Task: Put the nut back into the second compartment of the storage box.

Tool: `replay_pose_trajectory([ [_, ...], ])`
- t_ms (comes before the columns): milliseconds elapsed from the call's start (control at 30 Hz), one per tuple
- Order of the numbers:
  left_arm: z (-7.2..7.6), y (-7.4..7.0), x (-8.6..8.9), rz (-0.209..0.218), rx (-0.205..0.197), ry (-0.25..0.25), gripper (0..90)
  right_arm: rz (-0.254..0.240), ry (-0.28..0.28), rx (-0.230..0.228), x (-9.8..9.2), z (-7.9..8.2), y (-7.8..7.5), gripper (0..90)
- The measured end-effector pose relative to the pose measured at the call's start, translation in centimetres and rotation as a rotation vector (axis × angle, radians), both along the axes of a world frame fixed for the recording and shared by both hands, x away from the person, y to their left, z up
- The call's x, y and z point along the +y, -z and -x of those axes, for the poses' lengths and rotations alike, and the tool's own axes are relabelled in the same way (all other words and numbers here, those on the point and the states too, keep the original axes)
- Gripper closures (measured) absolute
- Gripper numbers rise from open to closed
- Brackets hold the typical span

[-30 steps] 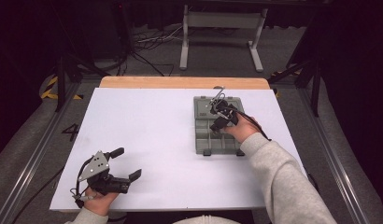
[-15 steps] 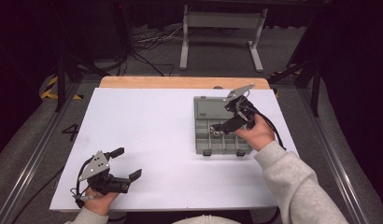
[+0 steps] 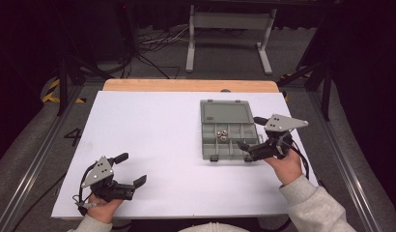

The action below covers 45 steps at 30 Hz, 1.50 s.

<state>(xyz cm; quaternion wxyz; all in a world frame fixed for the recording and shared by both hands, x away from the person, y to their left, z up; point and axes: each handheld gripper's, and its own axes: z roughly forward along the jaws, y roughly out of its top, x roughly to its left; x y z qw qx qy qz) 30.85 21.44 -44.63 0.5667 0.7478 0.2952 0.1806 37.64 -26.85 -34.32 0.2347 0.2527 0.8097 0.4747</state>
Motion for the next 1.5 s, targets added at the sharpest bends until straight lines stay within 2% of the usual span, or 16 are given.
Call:
replay_pose_trajectory([
  [233, 0.0, -0.1, 0.2, 0.006, -0.012, 0.002, 0.9, -0.102, 0.036, -0.132, -2.4, 2.7, 1.9, 0.0],
  [333, 0.1, -0.1, 0.2, 0.013, -0.016, 0.003, 0.8, -0.154, 0.049, -0.141, -3.4, 3.5, 2.9, 0.1],
  [400, 0.1, -0.3, 0.3, 0.013, -0.026, 0.006, 0.8, -0.169, 0.062, -0.144, -3.9, 4.0, 3.6, 0.1],
  [533, 0.1, -0.3, 0.4, 0.017, -0.036, 0.014, 0.6, -0.210, 0.084, -0.178, -5.3, 4.7, 5.2, 0.0],
  [567, 0.1, -0.4, 0.4, 0.017, -0.037, 0.017, 0.6, -0.220, 0.081, -0.178, -5.5, 4.7, 5.5, 0.0],
  [667, 0.2, -0.5, 0.5, 0.024, -0.045, 0.022, 0.5, -0.198, 0.084, -0.178, -5.8, 5.1, 6.4, 0.0],
  [833, 0.3, -0.5, 0.6, 0.034, -0.052, 0.030, 0.2, -0.202, 0.084, -0.176, -6.1, 5.6, 7.8, 0.0],
  [967, 0.3, -0.6, 0.5, 0.036, -0.062, 0.040, 0.2, -0.241, 0.079, -0.200, -6.4, 6.1, 8.5, 0.0],
  [1100, 0.3, -0.5, 0.5, 0.051, -0.061, 0.039, 0.1, -0.280, 0.081, -0.199, -6.6, 6.2, 9.4, 0.0],
  [1200, 0.2, -0.4, 0.4, 0.060, -0.052, 0.035, 0.1, -0.279, 0.103, -0.199, -6.7, 6.1, 9.8, 0.0],
  [1333, 0.1, -0.3, 0.4, 0.045, -0.061, 0.041, 0.1, -0.279, 0.125, -0.177, -6.8, 5.8, 10.3, 0.0],
  [1500, 0.2, -0.1, 0.5, 0.061, -0.071, 0.037, 0.1, -0.281, 0.133, -0.174, -6.9, 5.7, 10.4, 0.0],
])
